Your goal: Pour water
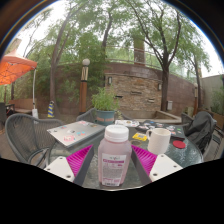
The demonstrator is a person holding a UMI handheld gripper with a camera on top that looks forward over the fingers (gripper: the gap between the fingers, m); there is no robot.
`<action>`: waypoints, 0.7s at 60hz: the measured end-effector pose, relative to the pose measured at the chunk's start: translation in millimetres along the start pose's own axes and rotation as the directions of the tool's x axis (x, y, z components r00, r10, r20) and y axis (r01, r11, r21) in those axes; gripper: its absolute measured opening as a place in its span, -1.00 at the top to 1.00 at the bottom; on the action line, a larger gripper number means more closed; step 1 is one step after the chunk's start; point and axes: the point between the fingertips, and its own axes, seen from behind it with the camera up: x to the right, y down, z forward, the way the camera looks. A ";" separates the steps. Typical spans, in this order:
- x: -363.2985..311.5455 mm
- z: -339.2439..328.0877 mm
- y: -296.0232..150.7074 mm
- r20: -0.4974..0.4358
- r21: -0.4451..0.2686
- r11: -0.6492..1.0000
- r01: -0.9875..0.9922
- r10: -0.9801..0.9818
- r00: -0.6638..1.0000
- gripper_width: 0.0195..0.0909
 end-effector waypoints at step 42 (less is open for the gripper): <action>47.1 91.6 -121.5 0.206 -0.261 0.669 -0.696 0.743 0.637 0.40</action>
